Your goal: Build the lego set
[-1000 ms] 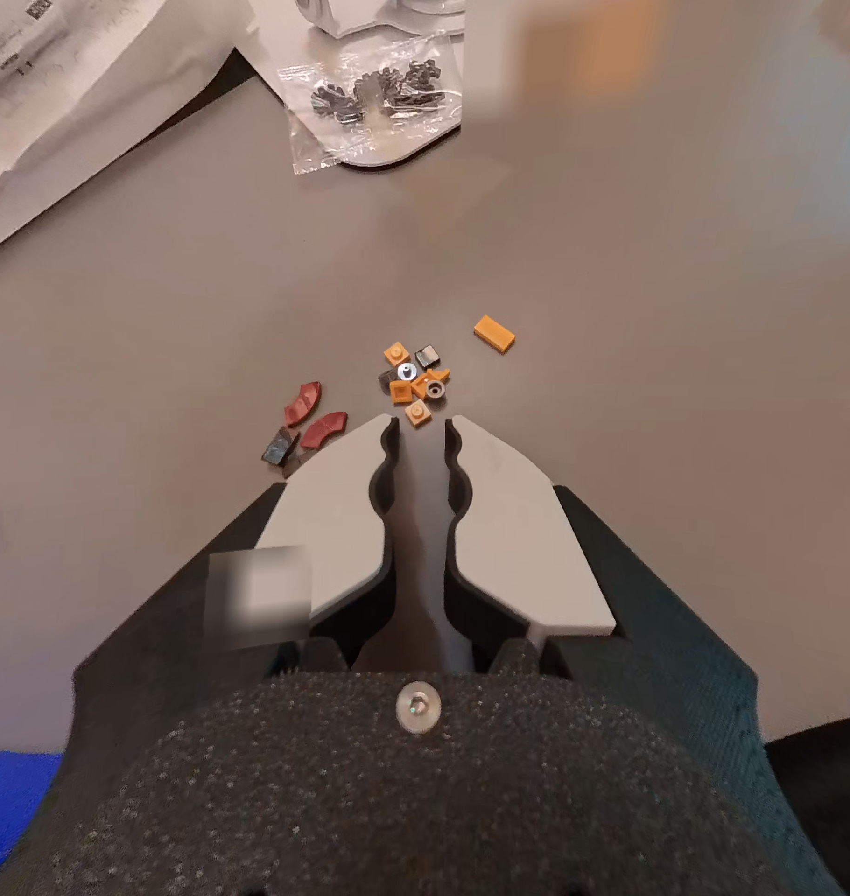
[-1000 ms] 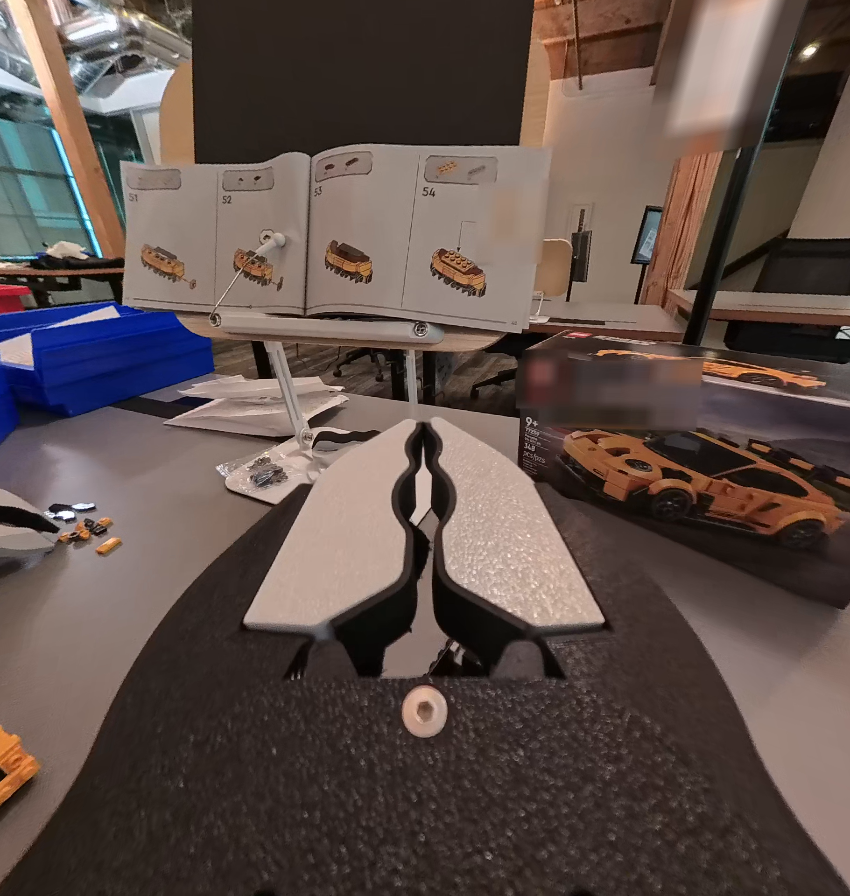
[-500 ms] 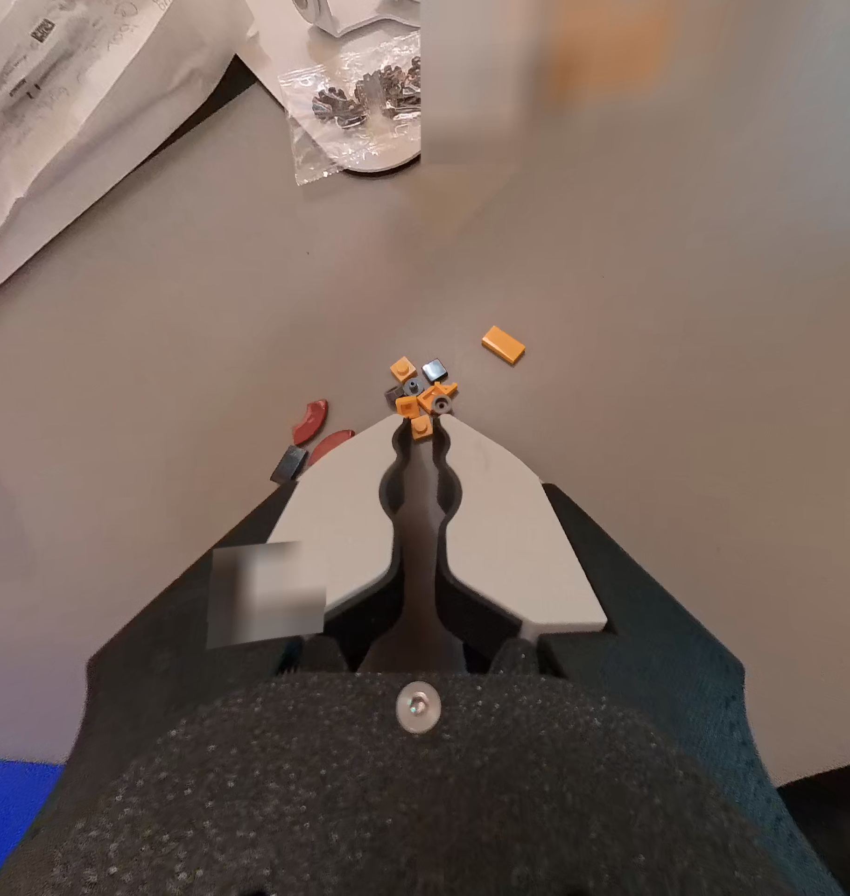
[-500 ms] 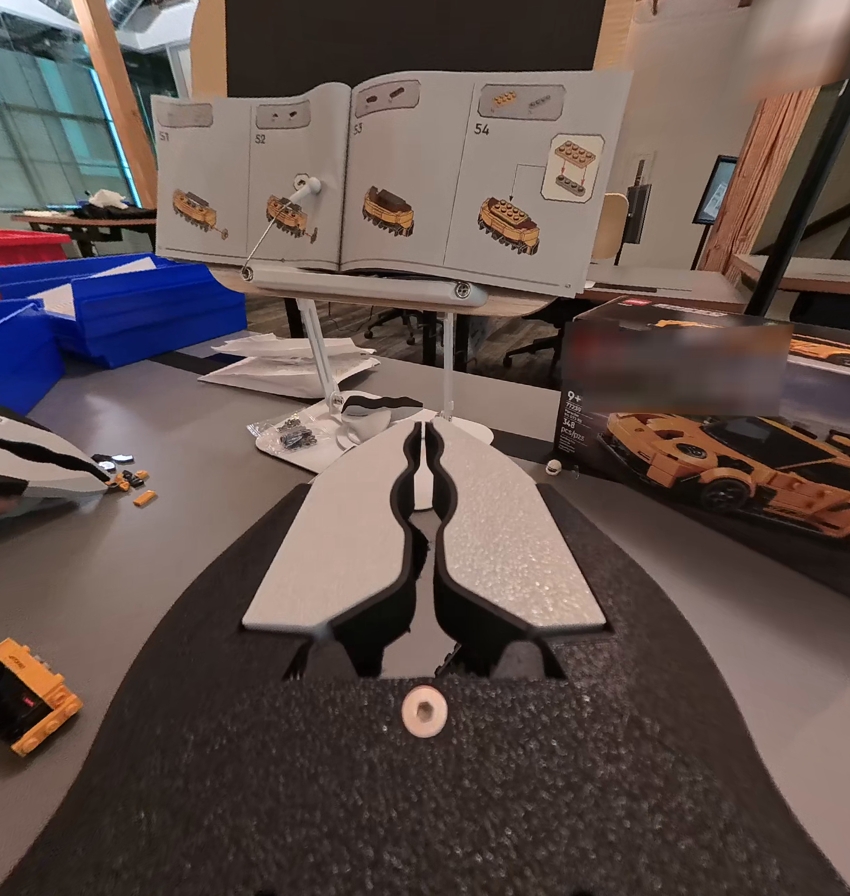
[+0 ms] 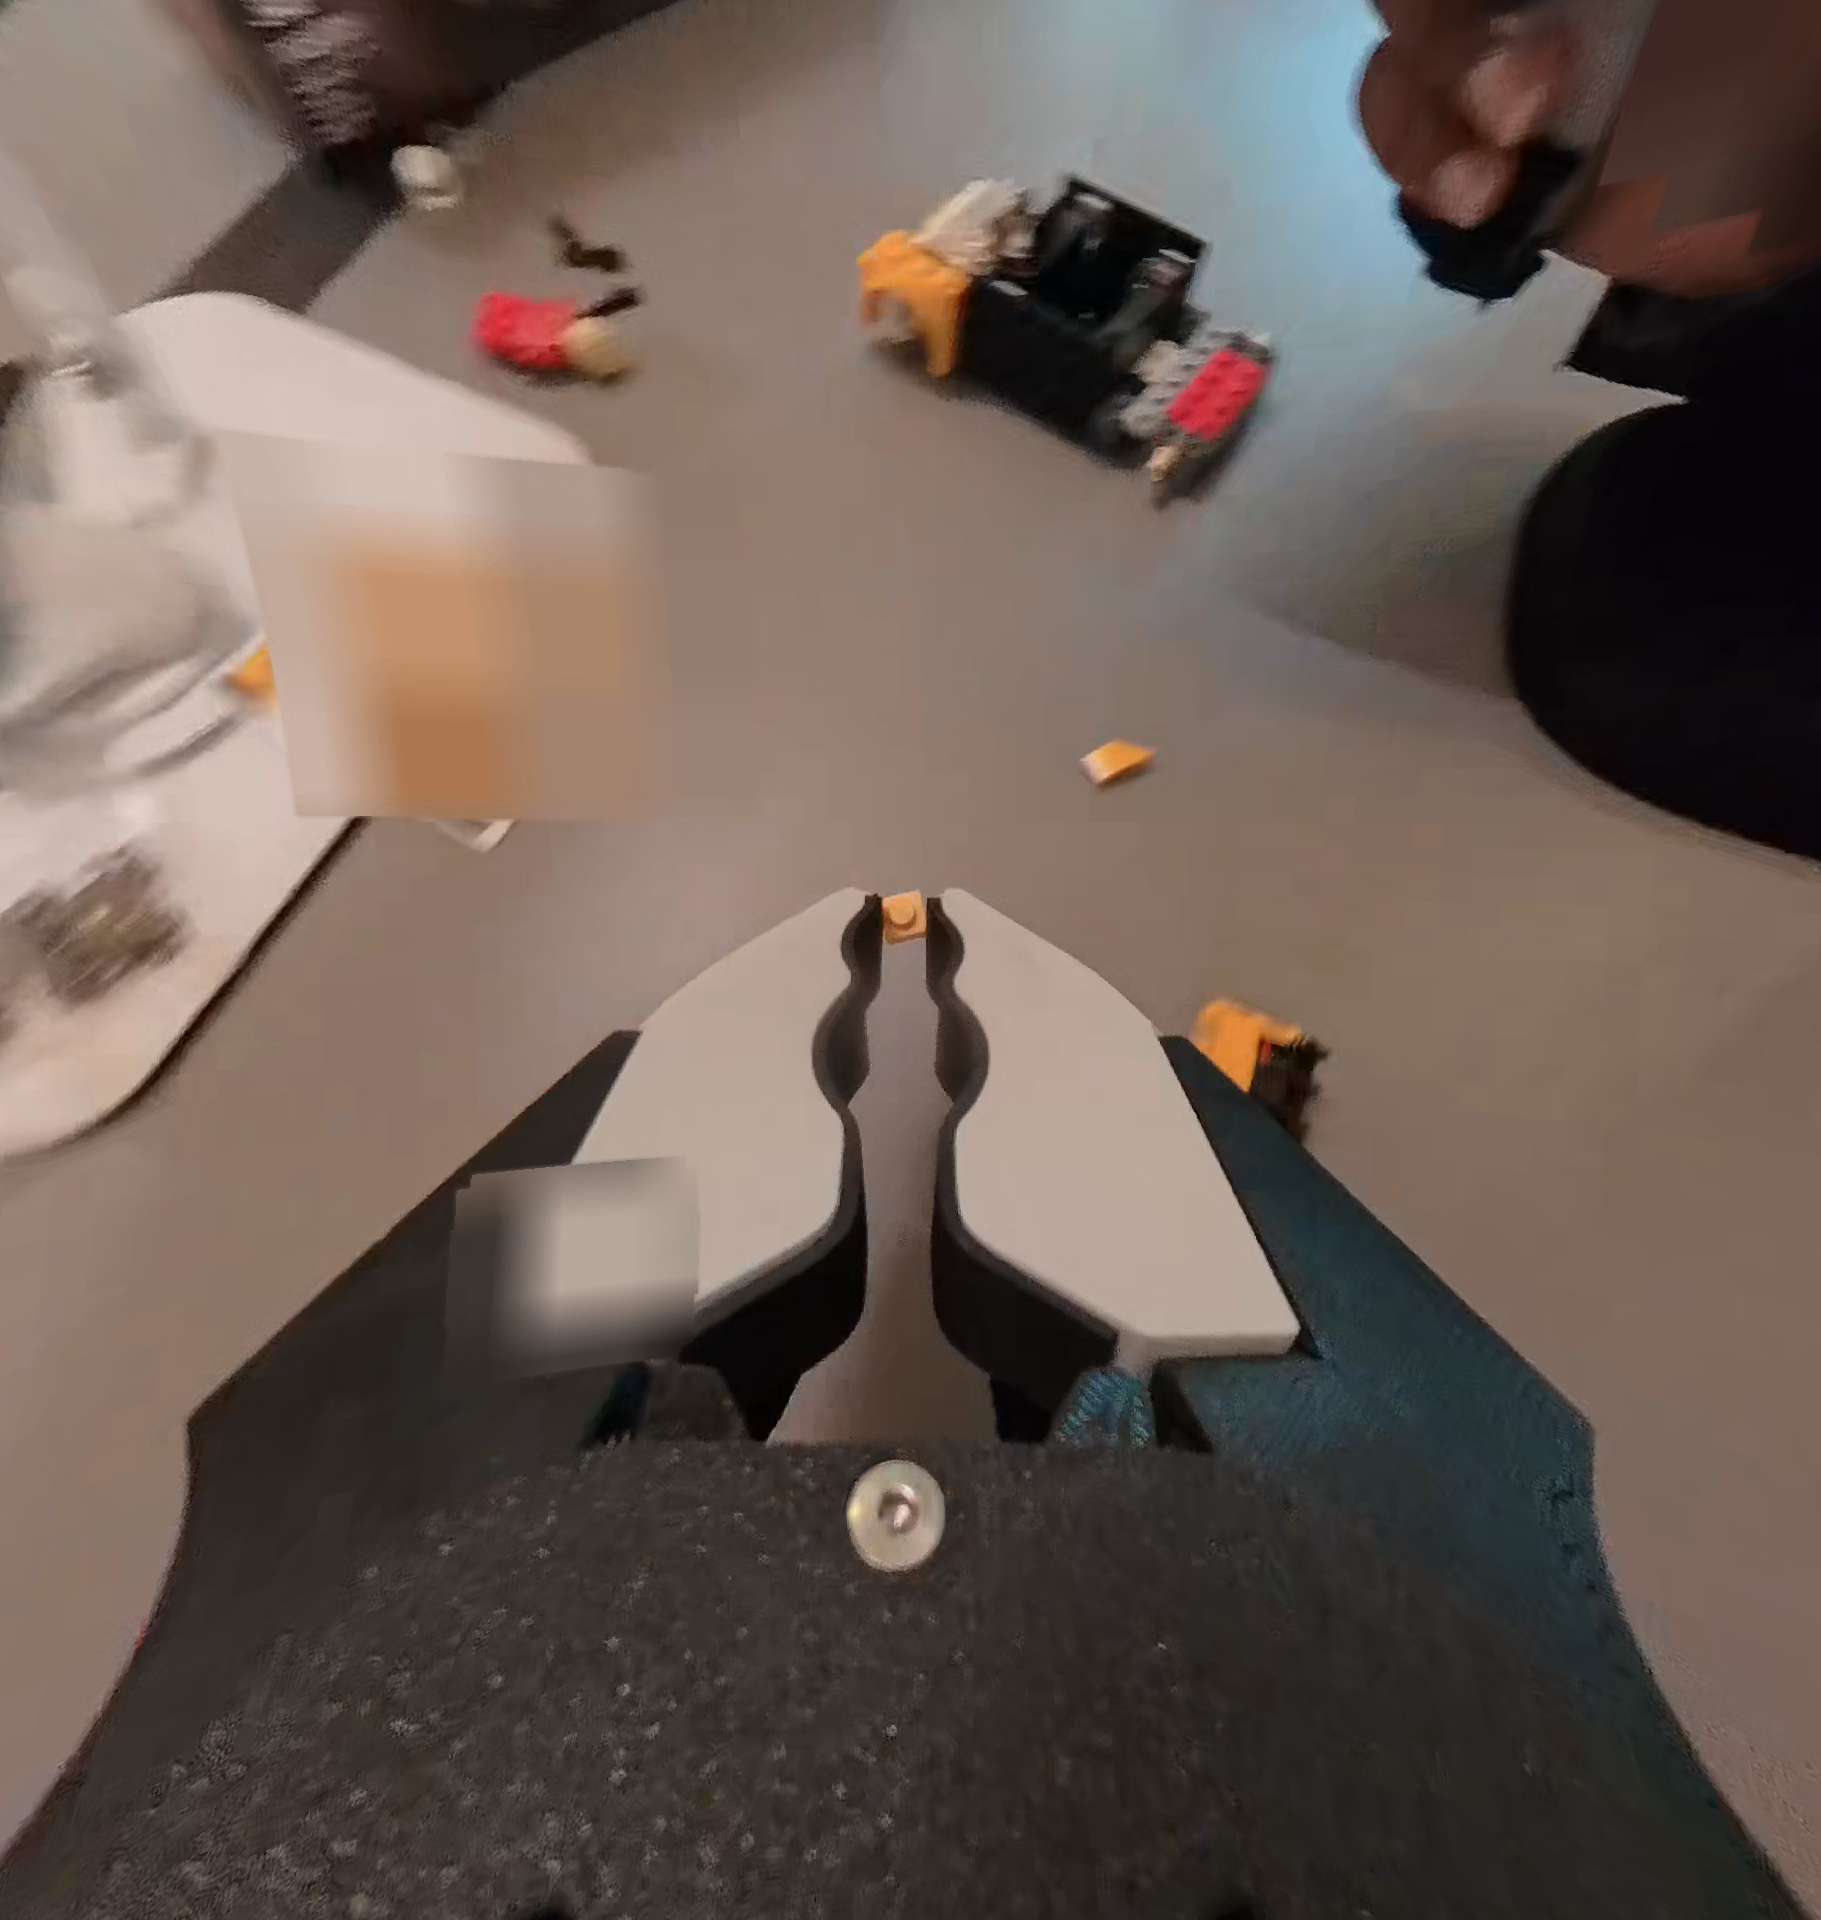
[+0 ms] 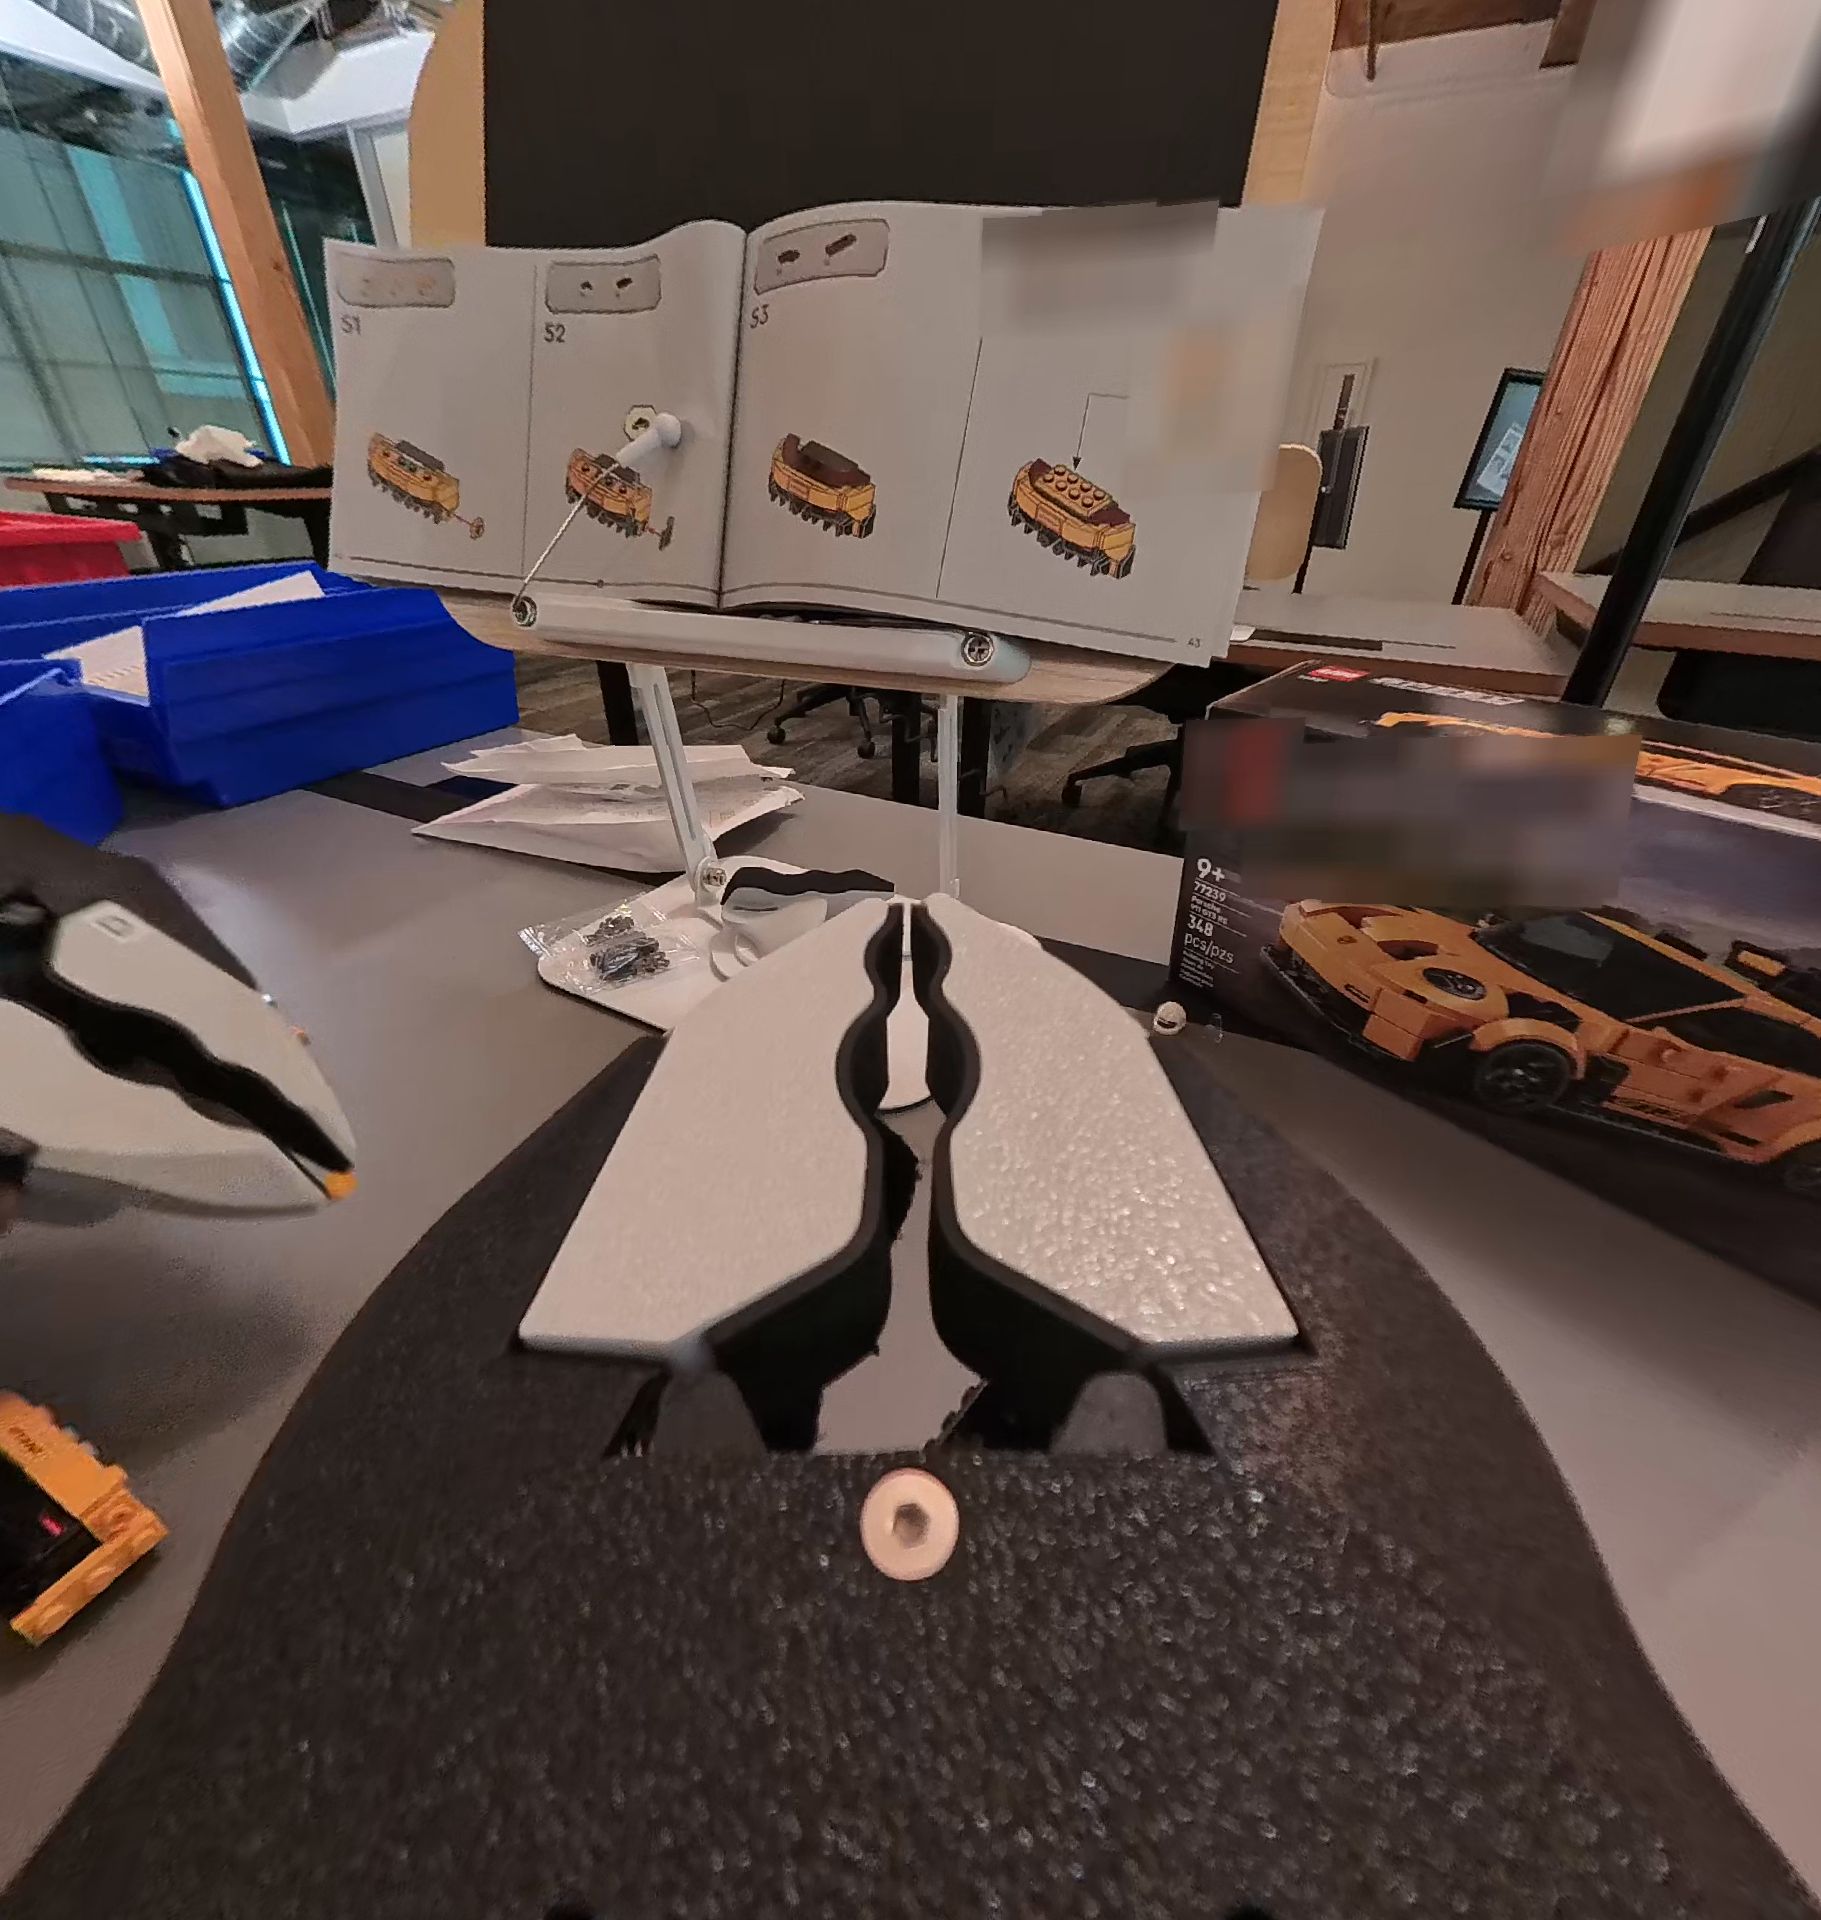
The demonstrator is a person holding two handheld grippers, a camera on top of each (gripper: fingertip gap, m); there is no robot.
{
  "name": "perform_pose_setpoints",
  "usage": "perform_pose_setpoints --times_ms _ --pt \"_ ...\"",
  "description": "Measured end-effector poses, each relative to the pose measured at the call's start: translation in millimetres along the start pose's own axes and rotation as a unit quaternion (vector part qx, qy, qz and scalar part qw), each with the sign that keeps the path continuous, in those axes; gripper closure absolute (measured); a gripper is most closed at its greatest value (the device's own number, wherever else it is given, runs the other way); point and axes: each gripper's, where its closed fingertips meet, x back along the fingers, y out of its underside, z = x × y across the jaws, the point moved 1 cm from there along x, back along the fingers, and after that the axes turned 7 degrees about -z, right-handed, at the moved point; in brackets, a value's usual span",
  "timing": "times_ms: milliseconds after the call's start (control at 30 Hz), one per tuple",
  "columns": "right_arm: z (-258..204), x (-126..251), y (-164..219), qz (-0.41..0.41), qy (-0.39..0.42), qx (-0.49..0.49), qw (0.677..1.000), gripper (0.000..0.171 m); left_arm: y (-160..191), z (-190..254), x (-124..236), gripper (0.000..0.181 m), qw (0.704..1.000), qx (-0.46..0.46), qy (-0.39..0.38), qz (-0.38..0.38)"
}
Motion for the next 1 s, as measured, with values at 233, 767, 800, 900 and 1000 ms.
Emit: perform_pose_setpoints --times_ms 233,767,800,900,1000 --pt "1.5 2.4 -3.7 0.007 0.001 -0.003 1.000 0.170 -11.3 27.6 -53.0 0.174 0.993 -0.066 0.062 -0.079" --pt "-1.2 0.6 -1.1 0.002 -0.005 -0.004 1.000 0.170 1.4 40.9 -63.3 0.156 0.985 -0.081 0.087 -0.126" --pt "-1.5 0.4 -0.8 0.002 -0.005 -0.004 1.000 0.170 1.5 41.5 -62.8 0.153 0.985 -0.076 0.091 -0.127" --pt "-2.1 0.1 -0.3 0.001 -0.006 -0.003 1.000 0.170 2.2 41.2 -62.0 0.150 0.985 -0.075 0.091 -0.127" --pt "-2.5 0.1 -0.4 0.001 -0.007 -0.003 1.000 0.170 3.3 40.9 -61.3 0.146 0.984 -0.083 0.086 -0.130"
